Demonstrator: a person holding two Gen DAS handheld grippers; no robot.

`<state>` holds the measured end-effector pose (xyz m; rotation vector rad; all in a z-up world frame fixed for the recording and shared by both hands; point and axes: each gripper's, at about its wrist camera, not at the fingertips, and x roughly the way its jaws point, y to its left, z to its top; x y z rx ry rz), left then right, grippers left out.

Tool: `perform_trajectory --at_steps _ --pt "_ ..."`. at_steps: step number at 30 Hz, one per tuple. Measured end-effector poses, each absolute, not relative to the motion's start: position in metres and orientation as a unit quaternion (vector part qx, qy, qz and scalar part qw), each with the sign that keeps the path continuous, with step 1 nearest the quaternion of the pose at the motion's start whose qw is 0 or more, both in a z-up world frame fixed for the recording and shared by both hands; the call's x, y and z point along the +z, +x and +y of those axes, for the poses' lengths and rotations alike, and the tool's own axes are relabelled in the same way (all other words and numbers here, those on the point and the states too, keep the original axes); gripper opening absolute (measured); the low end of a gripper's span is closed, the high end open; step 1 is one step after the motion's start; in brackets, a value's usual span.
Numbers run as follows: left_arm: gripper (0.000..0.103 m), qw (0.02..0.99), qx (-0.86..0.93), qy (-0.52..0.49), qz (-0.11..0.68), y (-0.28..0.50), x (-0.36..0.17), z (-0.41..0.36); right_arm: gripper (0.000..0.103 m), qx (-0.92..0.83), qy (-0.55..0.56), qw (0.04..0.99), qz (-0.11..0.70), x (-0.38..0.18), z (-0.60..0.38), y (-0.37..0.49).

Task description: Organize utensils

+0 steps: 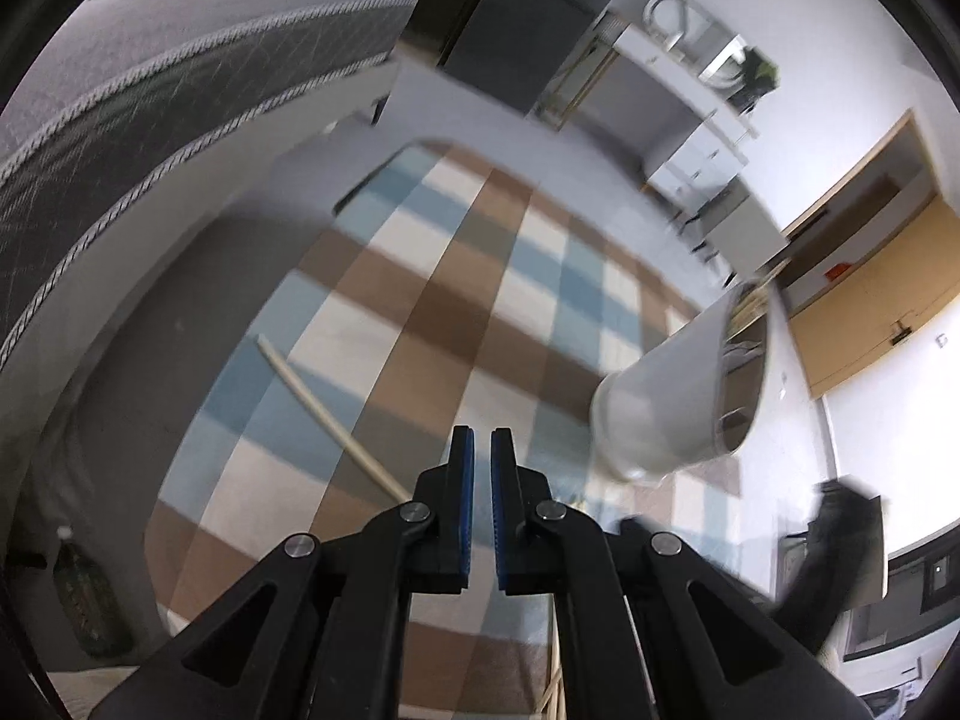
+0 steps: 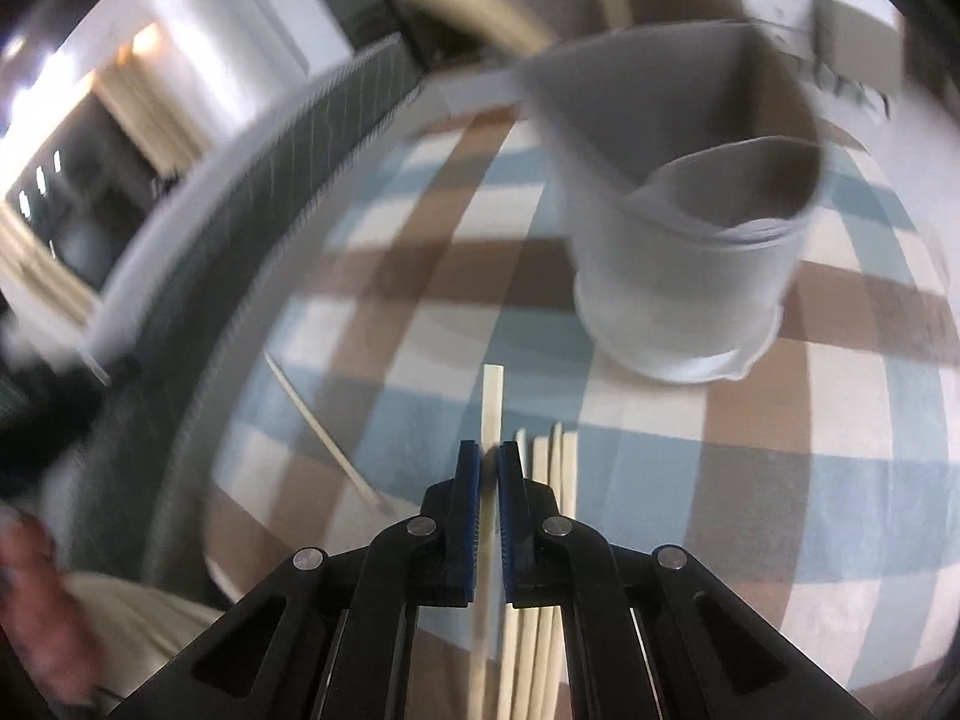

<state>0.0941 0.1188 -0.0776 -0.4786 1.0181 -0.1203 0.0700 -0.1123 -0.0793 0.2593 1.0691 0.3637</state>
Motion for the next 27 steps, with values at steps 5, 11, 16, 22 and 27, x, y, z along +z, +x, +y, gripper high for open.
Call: perform_trajectory --at_steps 5,11,16,22,27 --pt "0.045 0.820 -0.017 -0.228 0.524 0.100 -0.106 0.119 0.005 0.181 0.208 0.843 0.462 -0.063 -0.140 0.063" --pt "0.046 0.798 0.012 -0.147 0.584 0.108 -0.140 0.096 0.005 0.188 0.240 0.854 0.420 -0.061 -0.168 0.056" --pt "0.046 0.773 0.027 -0.153 0.615 0.116 -0.164 0.087 0.005 0.198 0.252 0.854 0.410 -0.064 -0.177 0.060" --pt "0.046 0.788 0.068 -0.068 0.608 0.123 -0.167 0.061 0.005 0.213 0.245 0.861 0.392 -0.057 -0.189 0.051" --pt "0.011 0.797 0.066 -0.054 0.597 0.118 -0.164 0.047 0.004 0.219 0.255 0.861 0.382 -0.054 -0.198 0.049"
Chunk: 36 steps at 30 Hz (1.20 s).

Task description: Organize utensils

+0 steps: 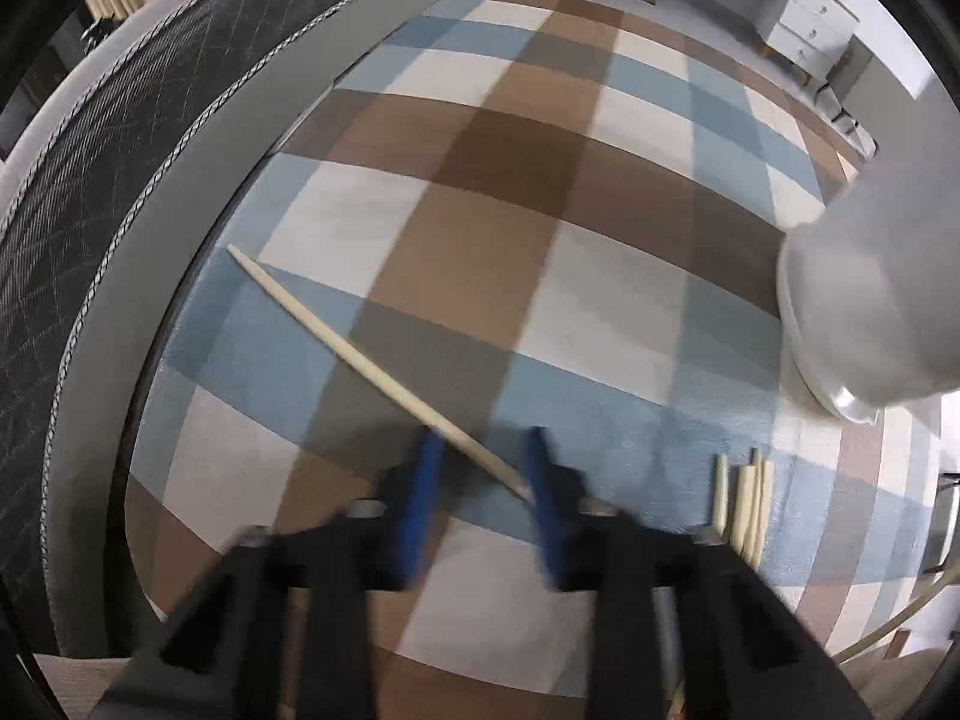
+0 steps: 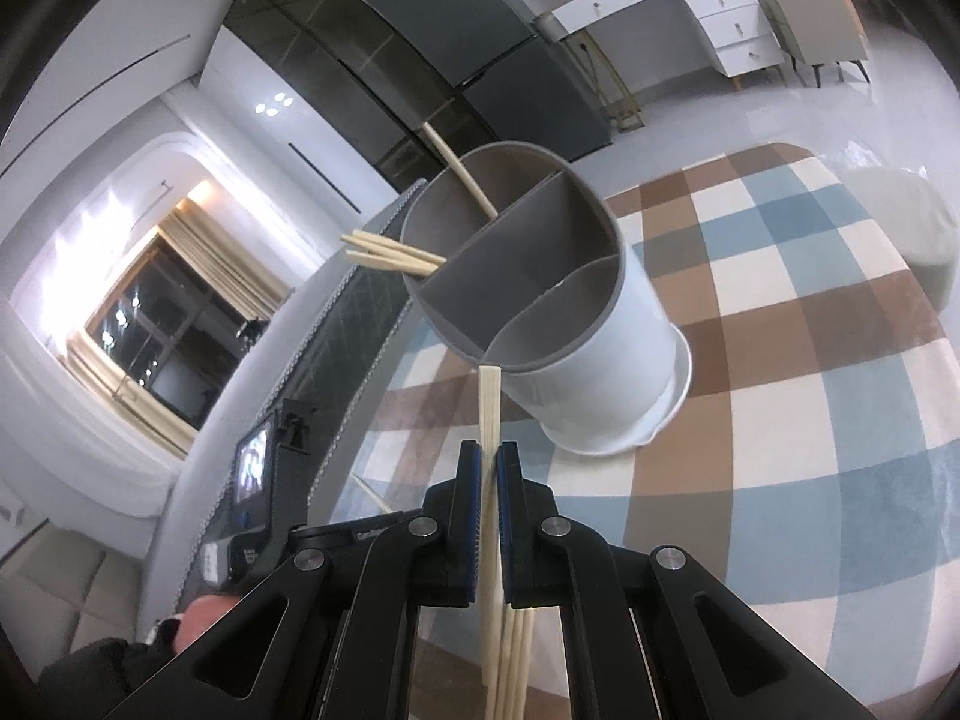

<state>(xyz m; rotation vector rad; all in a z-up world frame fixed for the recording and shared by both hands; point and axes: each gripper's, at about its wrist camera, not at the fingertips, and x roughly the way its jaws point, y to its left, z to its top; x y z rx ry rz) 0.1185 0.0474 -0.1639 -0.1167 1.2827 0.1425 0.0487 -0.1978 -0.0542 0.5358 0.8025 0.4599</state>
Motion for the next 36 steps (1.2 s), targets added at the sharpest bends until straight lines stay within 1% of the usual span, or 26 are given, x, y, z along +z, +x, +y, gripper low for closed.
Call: perform_trajectory --at_steps 1,2,3,7,8,9,12,13,14,15,16,17,19,24,25,26,30,31,33,35,36 --pt "0.003 0.797 0.056 -0.046 0.600 0.115 -0.163 0.042 0.004 0.220 0.258 0.860 0.382 -0.055 -0.200 0.049" --pt "0.001 0.797 0.050 -0.039 0.601 0.112 -0.163 0.038 0.004 0.219 0.259 0.860 0.381 -0.055 -0.202 0.050" --pt "0.001 0.796 0.037 -0.029 0.604 0.105 -0.162 0.034 0.004 0.217 0.260 0.861 0.379 -0.054 -0.204 0.050" --pt "0.001 0.780 -0.040 -0.041 0.623 0.076 -0.161 0.028 0.004 0.213 0.276 0.860 0.372 -0.052 -0.213 0.051" --pt "0.001 0.774 -0.056 -0.039 0.630 0.071 -0.161 0.025 0.002 0.212 0.280 0.860 0.372 -0.052 -0.214 0.051" --pt "0.001 0.768 -0.067 -0.025 0.636 0.063 -0.161 0.023 0.000 0.212 0.284 0.858 0.372 -0.052 -0.214 0.052" --pt "0.002 0.770 -0.075 0.008 0.634 0.052 -0.156 0.023 0.000 0.212 0.290 0.856 0.373 -0.053 -0.213 0.053" --pt "0.007 0.768 -0.069 0.012 0.637 0.052 -0.157 0.024 0.000 0.213 0.291 0.854 0.373 -0.053 -0.213 0.054" --pt "0.013 0.767 -0.064 0.011 0.638 0.053 -0.156 0.025 0.000 0.214 0.291 0.854 0.375 -0.054 -0.212 0.055" --pt "0.016 0.770 -0.061 0.006 0.635 0.053 -0.155 0.028 0.000 0.213 0.289 0.854 0.376 -0.054 -0.211 0.055" --pt "0.023 0.778 -0.050 0.007 0.626 0.054 -0.153 0.031 0.000 0.213 0.285 0.855 0.377 -0.055 -0.210 0.055" --pt "0.032 0.783 -0.042 0.013 0.621 0.056 -0.152 0.031 0.000 0.212 0.285 0.855 0.379 -0.055 -0.210 0.055" --pt "0.040 0.797 -0.043 0.018 0.602 0.062 -0.146 0.031 0.000 0.209 0.289 0.852 0.383 -0.057 -0.214 0.055" --pt "0.041 0.808 -0.037 0.051 0.586 0.094 -0.147 0.013 0.000 0.190 0.305 0.841 0.405 -0.069 -0.226 0.059" --pt "0.041 0.803 -0.029 0.057 0.592 0.102 -0.151 0.013 0.000 0.188 0.305 0.839 0.408 -0.071 -0.228 0.060" --pt "0.043 0.798 -0.026 0.057 0.600 0.108 -0.155 0.014 0.000 0.183 0.305 0.838 0.414 -0.074 -0.229 0.061" --pt "0.042 0.800 -0.023 0.058 0.597 0.123 -0.153 0.008 0.001 0.179 0.304 0.834 0.425 -0.081 -0.231 0.063" --pt "0.042 0.799 -0.022 0.058 0.598 0.124 -0.153 0.008 0.002 0.179 0.303 0.833 0.426 -0.081 -0.231 0.064" --pt "0.032 0.790 -0.029 0.062 0.609 0.124 -0.151 0.004 0.003 0.182 0.296 0.833 0.430 -0.082 -0.228 0.066" --pt "0.010 0.783 -0.040 0.064 0.618 0.128 -0.150 -0.003 0.003 0.183 0.277 0.834 0.440 -0.083 -0.223 0.067" --pt "0.004 0.780 -0.042 0.065 0.621 0.126 -0.150 -0.005 0.003 0.184 0.266 0.835 0.445 -0.083 -0.220 0.068"
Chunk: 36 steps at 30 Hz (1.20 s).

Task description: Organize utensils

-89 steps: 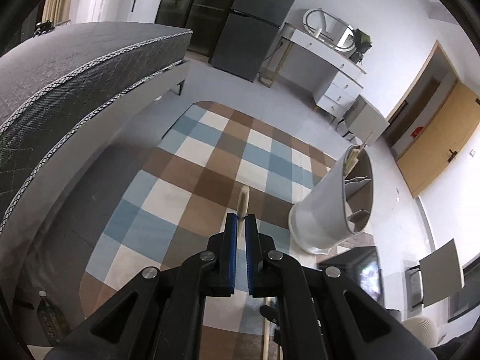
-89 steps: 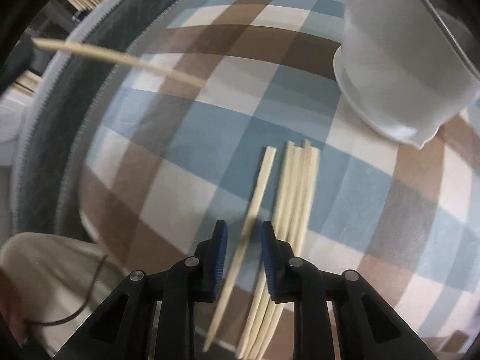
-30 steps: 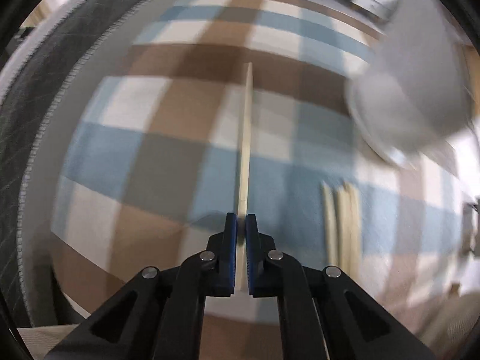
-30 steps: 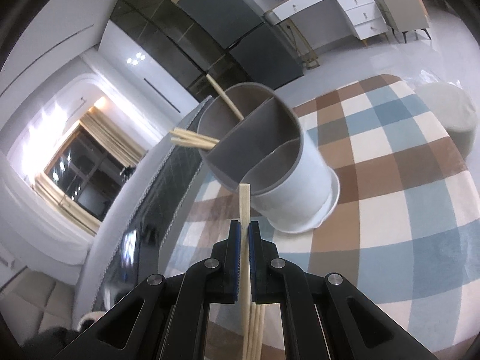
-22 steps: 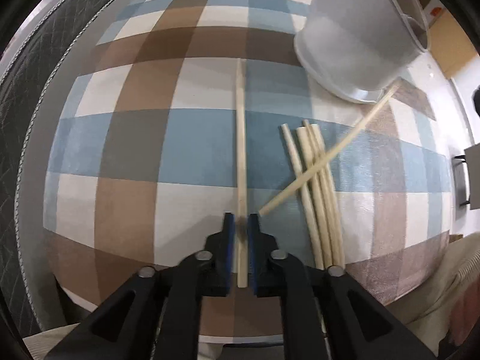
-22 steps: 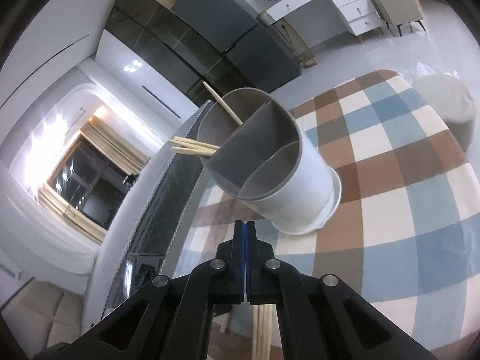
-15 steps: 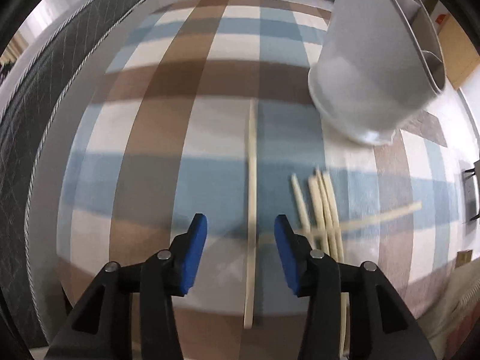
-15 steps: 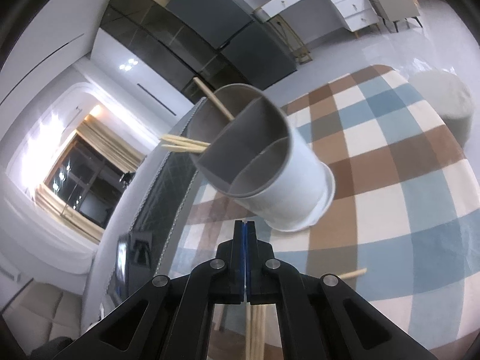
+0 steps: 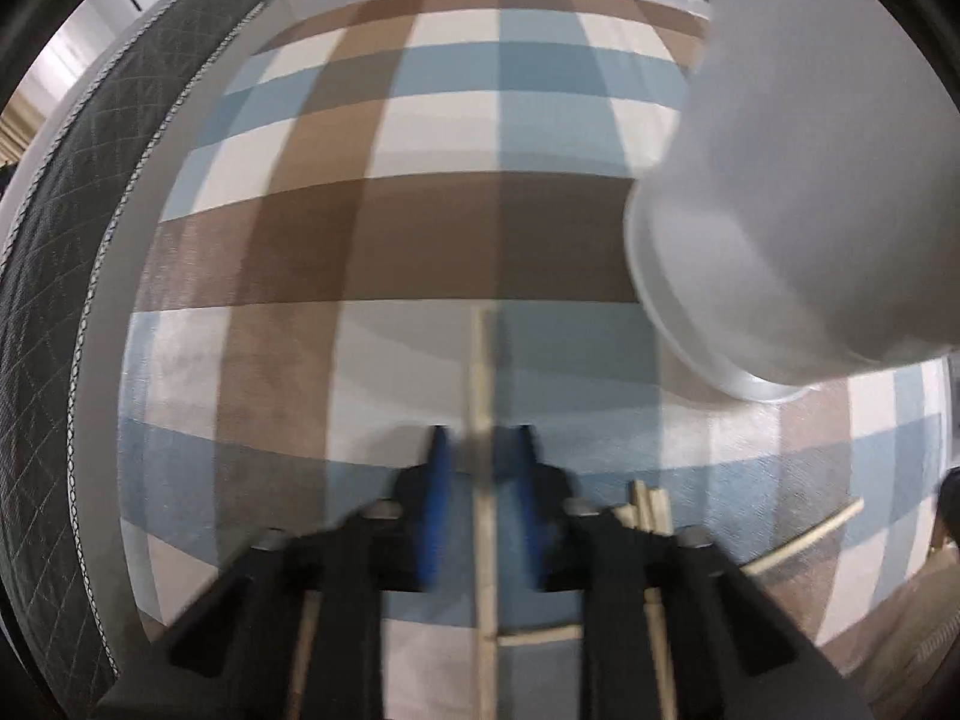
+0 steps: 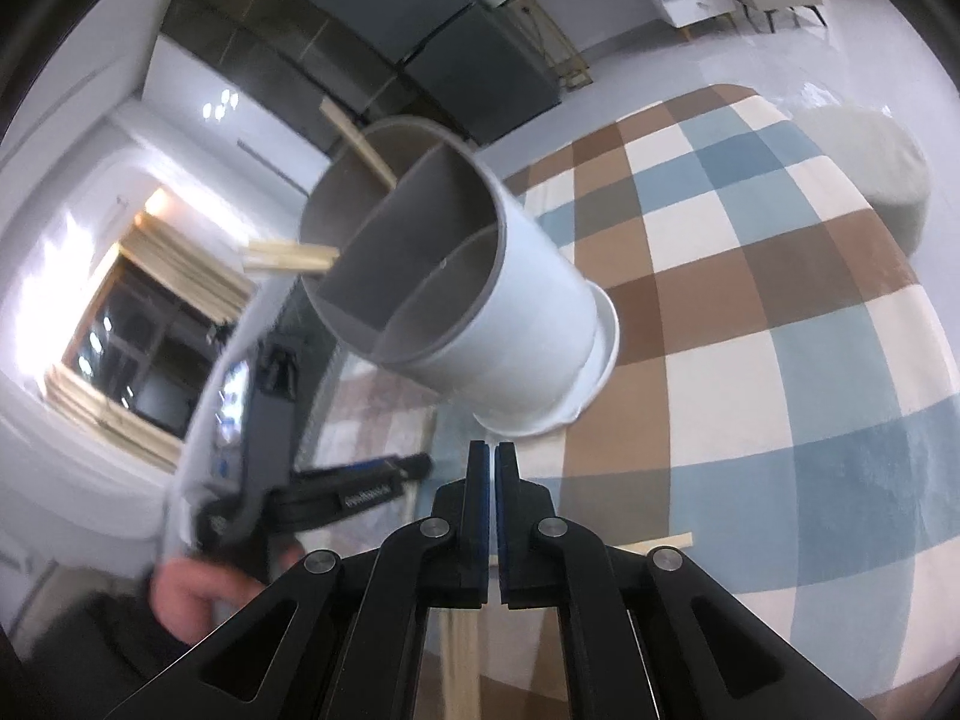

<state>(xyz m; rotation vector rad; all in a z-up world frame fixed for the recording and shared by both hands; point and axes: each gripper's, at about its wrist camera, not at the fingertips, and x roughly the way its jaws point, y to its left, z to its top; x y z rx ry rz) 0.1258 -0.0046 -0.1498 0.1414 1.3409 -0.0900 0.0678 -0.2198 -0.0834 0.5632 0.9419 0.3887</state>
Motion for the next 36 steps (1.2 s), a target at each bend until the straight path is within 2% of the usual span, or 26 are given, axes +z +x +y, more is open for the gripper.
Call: perform_trajectory --at_steps 2,3,5,8,10,16,20,24,28,31,33,36 --pt "0.002 0.783 -0.039 0.069 0.618 0.125 -0.150 -0.006 0.009 0.189 0.228 0.835 0.464 -0.087 -0.210 0.069" --pt "0.002 0.786 -0.041 0.064 0.614 0.123 -0.149 -0.003 0.019 0.194 0.207 0.834 0.474 -0.089 -0.206 0.070" --pt "0.002 0.792 -0.044 0.045 0.607 0.114 -0.149 0.004 0.027 0.205 0.158 0.828 0.497 -0.093 -0.195 0.070" --pt "0.002 0.803 -0.048 0.018 0.594 0.104 -0.140 0.020 0.028 0.231 0.117 0.822 0.508 -0.095 -0.183 0.067" --pt "0.002 0.809 -0.053 -0.018 0.585 0.096 -0.128 0.039 0.032 0.251 0.083 0.817 0.513 -0.094 -0.172 0.069" --pt "0.001 0.826 -0.073 -0.053 0.556 0.085 -0.103 0.068 0.034 0.347 -0.103 0.778 0.514 -0.091 -0.112 0.069" --pt "0.001 0.825 -0.075 -0.091 0.553 0.089 -0.099 0.083 0.034 0.386 -0.227 0.726 0.522 -0.109 -0.072 0.064" --pt "0.001 0.825 -0.070 -0.119 0.547 0.099 -0.093 0.086 0.027 0.408 -0.290 0.686 0.529 -0.124 -0.044 0.064" --pt "0.001 0.829 -0.084 -0.141 0.535 0.106 -0.095 0.092 0.026 0.420 -0.356 0.660 0.511 -0.131 -0.027 0.061" --pt "0.001 0.828 -0.085 -0.146 0.535 0.108 -0.097 0.094 0.018 0.417 -0.379 0.642 0.520 -0.134 -0.018 0.066" --pt "0.001 0.826 -0.085 -0.153 0.535 0.109 -0.097 0.097 0.007 0.415 -0.382 0.644 0.516 -0.134 -0.015 0.065" --pt "0.001 0.826 -0.085 -0.157 0.535 0.108 -0.096 0.098 0.005 0.406 -0.370 0.667 0.503 -0.126 -0.019 0.063"
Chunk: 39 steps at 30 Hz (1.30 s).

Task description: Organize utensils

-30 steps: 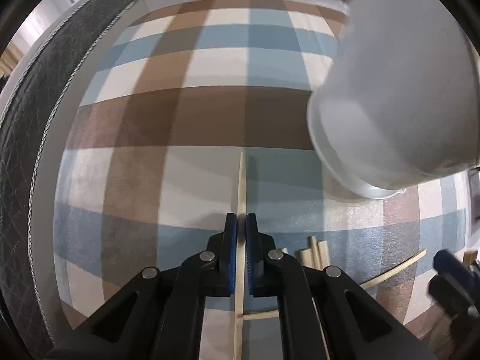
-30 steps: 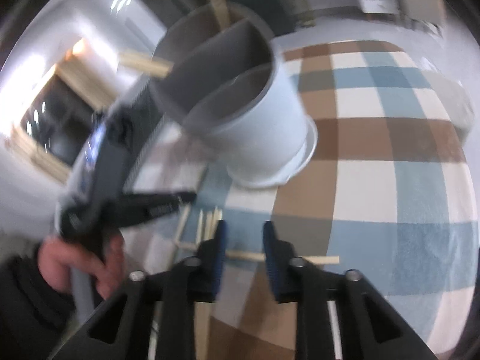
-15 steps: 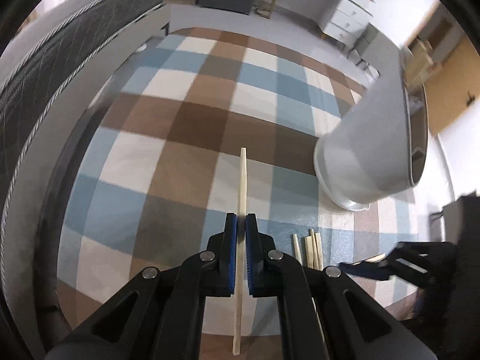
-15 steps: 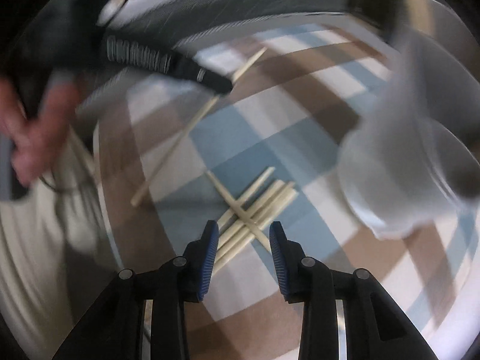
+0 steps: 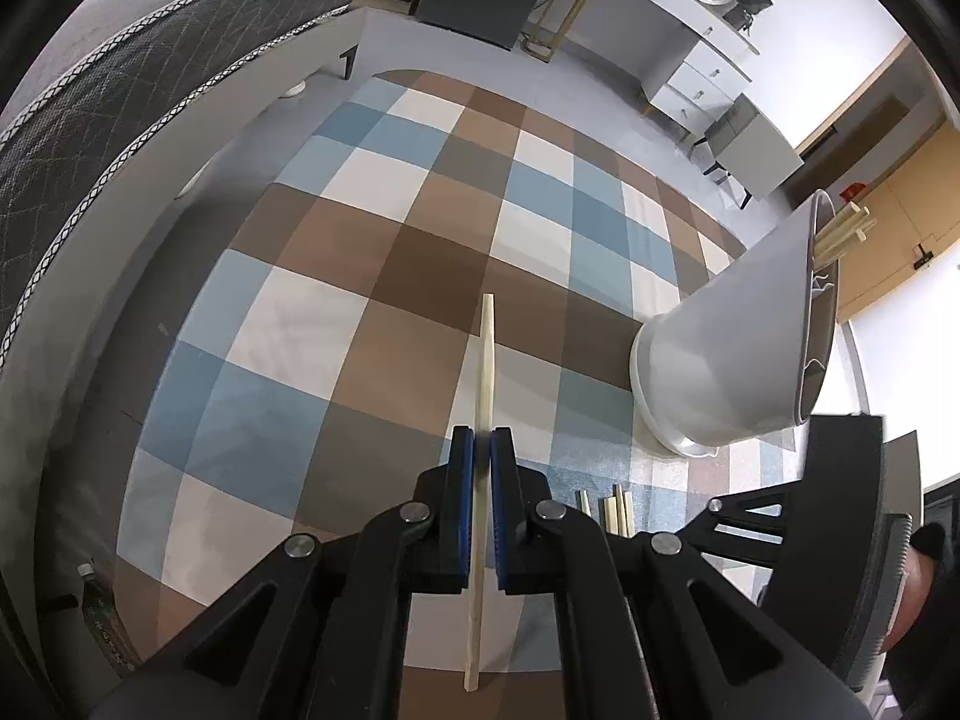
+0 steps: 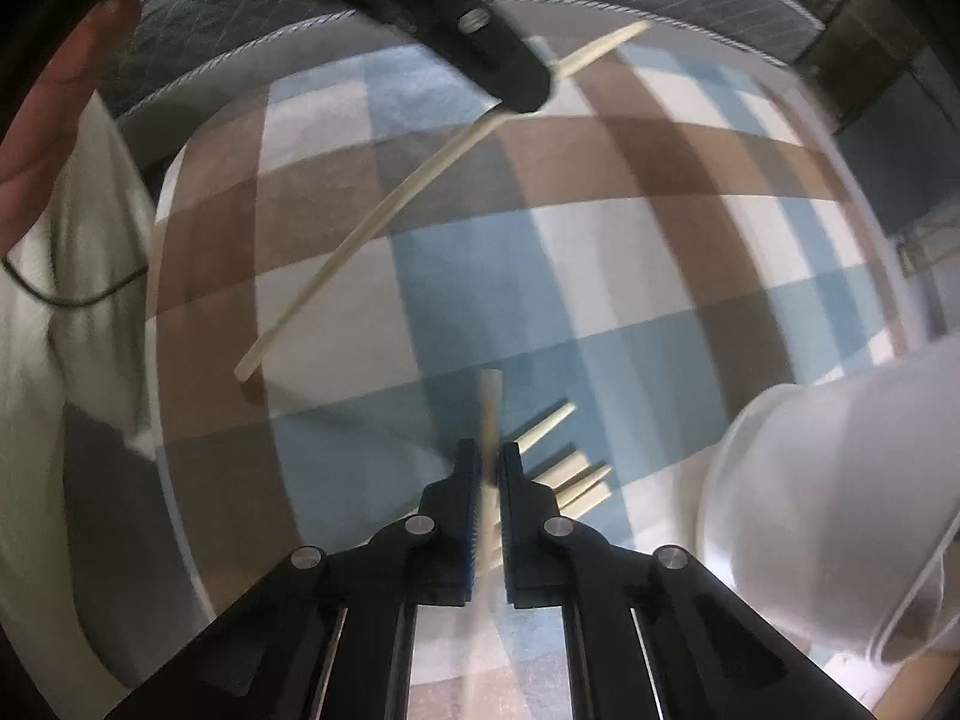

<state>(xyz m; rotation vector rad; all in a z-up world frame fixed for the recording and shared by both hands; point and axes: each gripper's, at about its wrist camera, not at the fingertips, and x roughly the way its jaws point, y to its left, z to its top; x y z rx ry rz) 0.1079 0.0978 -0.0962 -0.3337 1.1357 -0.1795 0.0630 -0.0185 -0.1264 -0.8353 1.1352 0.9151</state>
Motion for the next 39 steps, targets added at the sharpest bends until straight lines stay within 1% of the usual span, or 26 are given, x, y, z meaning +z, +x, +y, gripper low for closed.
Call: perform_trajectory --at_steps 3,8,12,17,29,39 --pt "0.001 0.828 -0.084 -0.159 0.531 0.105 -0.092 0.097 0.005 0.392 -0.313 0.717 0.484 -0.109 -0.036 0.062" --pt "0.001 0.839 -0.087 -0.161 0.513 0.093 -0.080 0.087 0.005 0.343 -0.165 0.809 0.449 -0.072 -0.082 0.053" --pt "0.001 0.849 -0.098 -0.152 0.496 0.078 -0.064 0.075 0.005 0.300 -0.053 0.853 0.424 -0.056 -0.120 0.035" --pt "0.001 0.857 -0.110 -0.136 0.485 0.060 -0.050 0.058 0.005 0.268 0.027 0.878 0.397 -0.047 -0.144 0.036" --pt "0.001 0.866 -0.130 -0.089 0.475 0.042 -0.026 0.021 0.005 0.239 0.080 0.908 0.334 -0.010 -0.178 0.011" --pt "0.001 0.871 -0.160 -0.077 0.459 0.043 -0.002 0.005 0.005 0.227 0.095 0.927 0.283 0.021 -0.190 0.020"
